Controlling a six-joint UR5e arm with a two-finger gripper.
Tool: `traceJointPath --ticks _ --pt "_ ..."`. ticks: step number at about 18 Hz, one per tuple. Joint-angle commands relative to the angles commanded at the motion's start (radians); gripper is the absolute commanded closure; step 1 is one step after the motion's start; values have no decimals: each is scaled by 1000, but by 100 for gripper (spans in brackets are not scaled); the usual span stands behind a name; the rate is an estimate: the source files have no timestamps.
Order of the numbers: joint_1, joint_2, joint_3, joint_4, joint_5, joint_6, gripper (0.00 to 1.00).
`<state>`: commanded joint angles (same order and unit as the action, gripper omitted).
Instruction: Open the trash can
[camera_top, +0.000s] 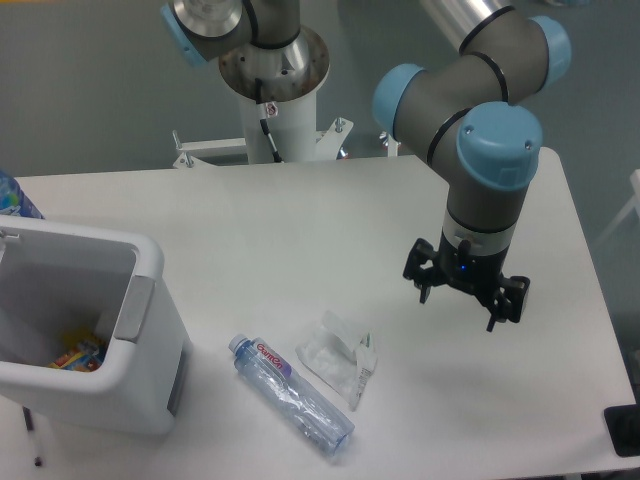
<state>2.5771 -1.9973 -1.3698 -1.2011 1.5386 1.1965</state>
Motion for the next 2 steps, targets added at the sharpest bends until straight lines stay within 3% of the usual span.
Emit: traceJointPath --ticks 2 --pt "0 2 -12 8 -2 -2 0"
